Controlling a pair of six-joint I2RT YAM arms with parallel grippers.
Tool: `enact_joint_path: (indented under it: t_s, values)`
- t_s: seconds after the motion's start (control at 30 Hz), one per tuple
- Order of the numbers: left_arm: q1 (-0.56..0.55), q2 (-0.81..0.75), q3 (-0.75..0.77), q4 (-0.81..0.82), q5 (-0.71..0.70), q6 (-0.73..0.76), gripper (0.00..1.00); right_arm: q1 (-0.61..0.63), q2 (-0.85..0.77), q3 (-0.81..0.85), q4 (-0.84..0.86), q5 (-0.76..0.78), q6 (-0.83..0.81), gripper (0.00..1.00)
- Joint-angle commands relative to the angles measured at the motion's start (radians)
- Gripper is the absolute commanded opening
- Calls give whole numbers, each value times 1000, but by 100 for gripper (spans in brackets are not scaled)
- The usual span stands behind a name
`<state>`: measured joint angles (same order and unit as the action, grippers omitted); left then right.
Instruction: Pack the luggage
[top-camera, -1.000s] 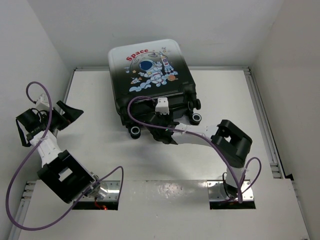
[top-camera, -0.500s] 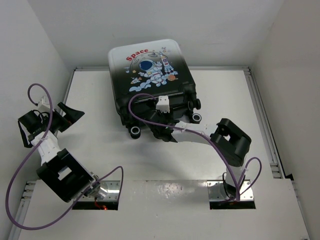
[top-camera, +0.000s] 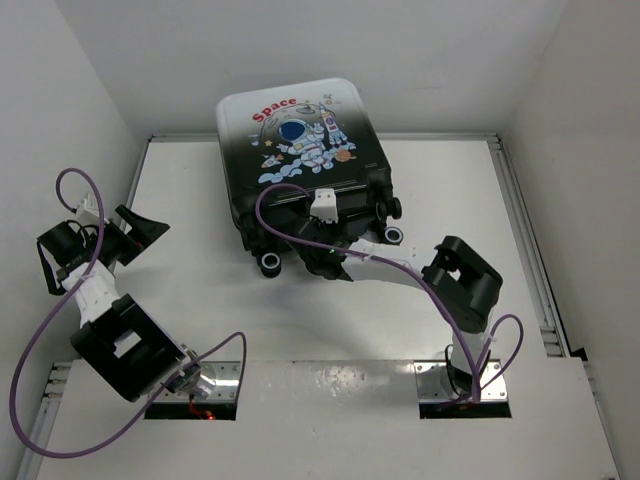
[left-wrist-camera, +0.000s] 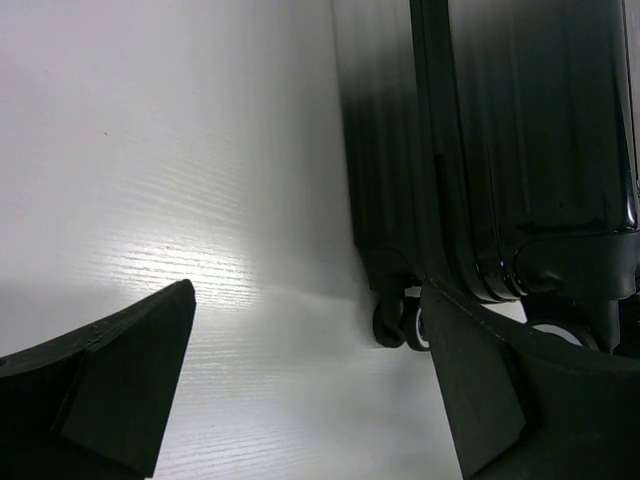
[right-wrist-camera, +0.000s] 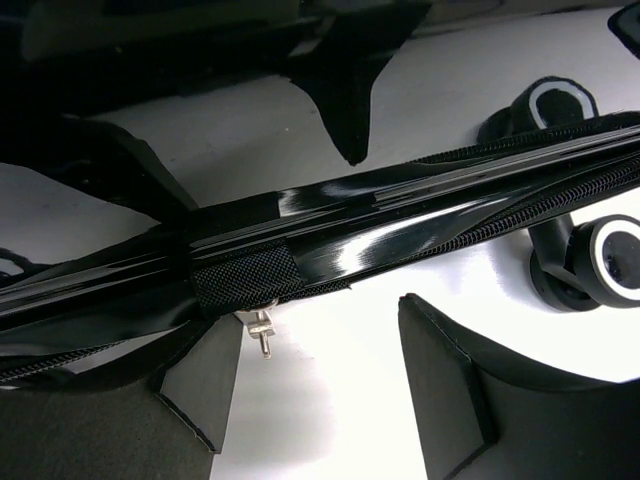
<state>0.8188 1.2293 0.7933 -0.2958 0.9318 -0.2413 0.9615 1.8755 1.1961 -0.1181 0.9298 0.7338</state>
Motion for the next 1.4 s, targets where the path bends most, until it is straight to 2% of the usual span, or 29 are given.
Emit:
enact_joint_path:
  t_s: [0.0,0.33,0.7,1.03,1.1,1.13,1.17,1.2,1.23,1.27,1.37]
  values:
    - [-3,4,-3,44,18,4,100,-7,-10,77,121,20,33,64]
    - [-3,13,-3,44,18,4,100,-46,-73,40,153,40,13,56]
    - [-12,-5,-12,44,18,4,100,-98,-274,-138,126,29,35,51]
    - [-21,-14,-3,44,18,-15,100,-159,-343,-230,95,-31,24,47]
    - [-21,-27,-3,44,29,-4,100,-162,-373,-262,173,-93,-51,48]
    - [-21,-52,-3,44,41,14,100,-165,-383,-295,199,-118,-115,53]
    - [-21,-63,-3,44,56,25,100,-165,-397,-332,231,-216,-207,56]
    - [-21,-74,-3,44,87,54,100,-164,-430,-348,324,-253,-256,63]
    - [-21,-83,6,44,104,74,100,-167,-443,-374,345,-293,-413,67]
    - [-21,-100,6,29,113,92,100,-167,-464,-386,357,-404,-459,70]
    - [-21,-114,47,-47,124,172,98,-199,-529,-406,312,-595,-618,76]
